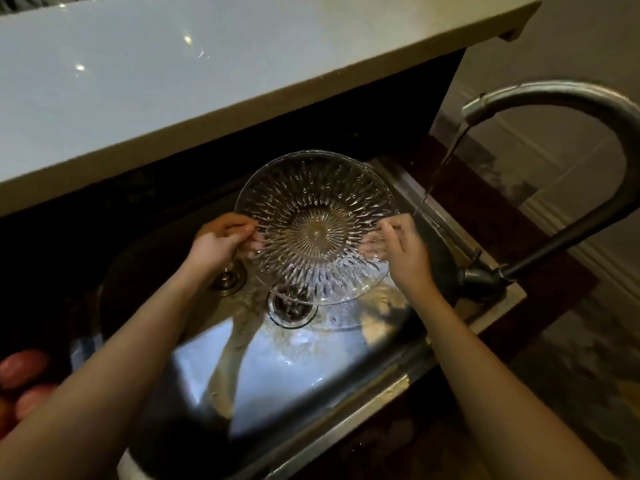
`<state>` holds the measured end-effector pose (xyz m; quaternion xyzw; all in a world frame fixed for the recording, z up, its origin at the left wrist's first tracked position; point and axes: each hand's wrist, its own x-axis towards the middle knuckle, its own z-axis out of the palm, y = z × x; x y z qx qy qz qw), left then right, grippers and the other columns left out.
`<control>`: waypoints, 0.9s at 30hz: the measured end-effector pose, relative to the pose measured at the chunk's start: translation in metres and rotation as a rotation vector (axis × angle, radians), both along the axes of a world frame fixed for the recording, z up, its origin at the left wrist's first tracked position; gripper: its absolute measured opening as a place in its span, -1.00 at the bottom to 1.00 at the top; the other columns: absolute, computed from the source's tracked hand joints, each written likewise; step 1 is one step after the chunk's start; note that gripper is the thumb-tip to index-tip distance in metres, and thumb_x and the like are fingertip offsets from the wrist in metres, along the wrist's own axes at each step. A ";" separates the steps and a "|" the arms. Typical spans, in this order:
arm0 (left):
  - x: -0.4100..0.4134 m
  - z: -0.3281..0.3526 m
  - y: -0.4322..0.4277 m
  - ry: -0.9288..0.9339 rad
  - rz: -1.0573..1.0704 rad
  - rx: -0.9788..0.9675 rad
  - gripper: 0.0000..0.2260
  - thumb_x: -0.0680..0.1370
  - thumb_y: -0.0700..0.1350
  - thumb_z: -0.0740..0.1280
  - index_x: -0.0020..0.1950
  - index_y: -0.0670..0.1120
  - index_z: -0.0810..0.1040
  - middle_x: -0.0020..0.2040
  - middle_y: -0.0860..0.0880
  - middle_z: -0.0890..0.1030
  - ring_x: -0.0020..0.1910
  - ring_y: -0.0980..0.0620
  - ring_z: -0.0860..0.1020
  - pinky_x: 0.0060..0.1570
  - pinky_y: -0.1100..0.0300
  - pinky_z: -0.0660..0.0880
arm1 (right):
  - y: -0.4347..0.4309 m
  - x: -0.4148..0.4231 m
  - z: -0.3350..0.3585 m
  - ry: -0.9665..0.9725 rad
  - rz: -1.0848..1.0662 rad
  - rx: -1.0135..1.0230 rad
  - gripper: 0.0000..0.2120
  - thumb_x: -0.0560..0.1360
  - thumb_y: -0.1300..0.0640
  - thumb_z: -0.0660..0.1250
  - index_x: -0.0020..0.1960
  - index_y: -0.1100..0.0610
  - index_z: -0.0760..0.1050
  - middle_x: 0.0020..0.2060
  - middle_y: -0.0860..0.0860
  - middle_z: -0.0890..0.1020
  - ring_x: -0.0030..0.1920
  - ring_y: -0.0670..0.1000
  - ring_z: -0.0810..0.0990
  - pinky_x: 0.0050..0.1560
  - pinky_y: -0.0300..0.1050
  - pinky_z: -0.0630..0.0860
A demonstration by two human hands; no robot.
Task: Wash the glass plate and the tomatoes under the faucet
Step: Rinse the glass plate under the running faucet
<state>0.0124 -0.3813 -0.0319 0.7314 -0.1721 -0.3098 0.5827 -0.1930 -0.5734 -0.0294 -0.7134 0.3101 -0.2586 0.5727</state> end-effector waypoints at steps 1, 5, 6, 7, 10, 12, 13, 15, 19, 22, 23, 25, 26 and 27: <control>-0.002 0.002 0.005 -0.023 0.015 -0.003 -0.85 0.57 -0.27 0.22 -0.10 -0.08 0.53 -0.33 0.03 0.70 -0.35 0.13 0.66 -0.35 0.32 0.59 | 0.002 0.002 -0.002 0.004 0.016 0.004 -0.89 0.61 0.18 0.08 -0.02 0.12 0.37 -0.17 0.12 0.61 -0.27 -0.08 0.66 -0.28 -0.28 0.59; -0.011 0.015 0.024 -0.051 0.102 -0.042 -0.84 0.57 -0.29 0.21 -0.09 -0.09 0.52 -0.34 0.01 0.68 -0.35 0.17 0.65 -0.32 0.34 0.59 | 0.014 0.009 -0.002 -0.001 0.061 -0.019 -0.90 0.61 0.20 0.07 0.00 0.18 0.35 -0.14 0.17 0.62 -0.18 -0.02 0.67 -0.16 -0.21 0.61; -0.013 0.018 0.029 -0.058 0.133 -0.052 -0.86 0.57 -0.29 0.21 -0.08 -0.10 0.52 -0.32 0.00 0.67 -0.32 0.16 0.65 -0.27 0.32 0.60 | 0.017 0.011 0.000 -0.009 0.065 -0.049 -0.90 0.61 0.20 0.07 -0.01 0.17 0.34 -0.18 0.10 0.61 -0.19 -0.14 0.65 -0.19 -0.31 0.57; -0.015 0.022 0.034 -0.073 0.160 -0.058 -0.87 0.56 -0.28 0.22 -0.07 -0.12 0.53 -0.28 -0.01 0.67 -0.29 0.14 0.65 -0.23 0.29 0.61 | 0.021 0.014 0.002 -0.023 0.064 -0.079 -0.91 0.61 0.22 0.07 -0.01 0.18 0.34 -0.21 0.01 0.59 -0.23 -0.27 0.62 -0.23 -0.43 0.51; -0.016 0.032 0.047 -0.211 0.208 -0.056 -0.87 0.56 -0.29 0.23 0.06 -0.20 0.52 -0.18 -0.02 0.61 -0.28 0.24 0.64 -0.26 0.39 0.57 | 0.030 0.022 0.010 -0.091 0.069 -0.129 -0.91 0.60 0.27 0.07 -0.01 0.19 0.34 -0.25 -0.12 0.50 -0.26 -0.40 0.55 -0.28 -0.56 0.40; -0.017 0.037 0.056 -0.354 0.225 -0.024 -0.85 0.55 -0.30 0.24 0.09 -0.20 0.51 -0.18 0.04 0.58 -0.28 0.36 0.61 -0.29 0.51 0.49 | 0.035 0.026 0.013 -0.118 0.083 -0.140 -0.90 0.60 0.25 0.07 0.00 0.17 0.36 -0.23 -0.14 0.50 -0.22 -0.38 0.54 -0.23 -0.53 0.41; -0.017 0.038 0.060 -0.400 0.242 -0.012 -0.85 0.54 -0.30 0.25 0.09 -0.20 0.51 -0.18 0.07 0.57 -0.27 0.40 0.59 -0.29 0.54 0.47 | 0.037 0.030 0.014 -0.116 0.082 -0.145 -0.90 0.60 0.23 0.07 0.00 0.15 0.36 -0.22 -0.14 0.51 -0.22 -0.36 0.54 -0.23 -0.51 0.42; -0.017 0.032 0.068 -0.442 0.291 0.036 -0.86 0.54 -0.30 0.27 0.07 -0.21 0.53 -0.22 0.10 0.56 -0.30 0.44 0.57 -0.32 0.58 0.43 | 0.042 0.038 0.009 -0.090 0.089 -0.130 -0.90 0.61 0.20 0.08 -0.02 0.14 0.36 -0.23 -0.13 0.51 -0.27 -0.35 0.53 -0.28 -0.47 0.43; -0.014 -0.012 0.090 -0.350 0.278 0.538 -0.84 0.53 -0.20 0.29 0.02 -0.24 0.60 -0.15 -0.16 0.66 -0.12 0.09 0.65 -0.16 0.32 0.49 | 0.067 0.056 -0.030 0.168 0.144 0.015 -0.90 0.61 0.21 0.07 -0.04 0.17 0.33 -0.31 -0.03 0.46 -0.44 -0.23 0.50 -0.51 -0.49 0.37; -0.017 -0.056 0.112 -0.215 0.002 1.006 -0.72 0.56 -0.13 0.25 0.19 -0.25 0.55 0.19 -0.27 0.57 0.20 -0.21 0.52 0.14 0.07 0.41 | 0.090 0.067 -0.074 0.489 0.173 -0.002 -0.88 0.59 0.25 0.05 0.01 0.20 0.36 -0.20 0.13 0.52 -0.36 -0.01 0.49 -0.39 -0.35 0.49; -0.022 -0.068 0.118 -0.191 -0.060 1.071 -0.72 0.56 -0.15 0.25 0.20 -0.26 0.53 0.21 -0.27 0.55 0.22 -0.21 0.50 0.15 0.07 0.40 | 0.096 0.071 -0.088 0.596 0.202 -0.008 -0.86 0.58 0.28 0.05 0.04 0.21 0.37 -0.10 0.20 0.55 -0.24 0.10 0.54 -0.18 -0.21 0.53; -0.031 -0.086 0.130 -0.149 -0.064 1.110 -0.76 0.55 -0.23 0.24 0.16 -0.29 0.53 0.18 -0.27 0.57 0.18 -0.22 0.52 0.10 0.07 0.43 | 0.105 0.077 -0.111 0.771 0.300 -0.040 -0.79 0.54 0.31 0.12 0.15 0.25 0.40 0.10 0.25 0.56 0.06 0.19 0.55 0.03 -0.09 0.47; -0.035 -0.094 0.134 -0.149 -0.046 1.118 -0.77 0.54 -0.26 0.22 0.14 -0.31 0.54 0.16 -0.27 0.58 0.16 -0.22 0.53 0.07 0.06 0.45 | 0.107 0.080 -0.121 0.846 0.365 -0.086 -0.76 0.52 0.33 0.18 0.19 0.28 0.41 0.14 0.24 0.56 0.13 0.19 0.54 0.05 -0.09 0.45; -0.036 -0.100 0.138 -0.151 -0.030 1.127 -0.77 0.54 -0.28 0.21 0.15 -0.32 0.52 0.16 -0.28 0.57 0.16 -0.22 0.53 0.08 0.06 0.45 | 0.109 0.082 -0.129 0.921 0.424 -0.144 -0.73 0.51 0.34 0.21 0.20 0.30 0.41 0.15 0.24 0.56 0.16 0.19 0.54 0.07 -0.08 0.45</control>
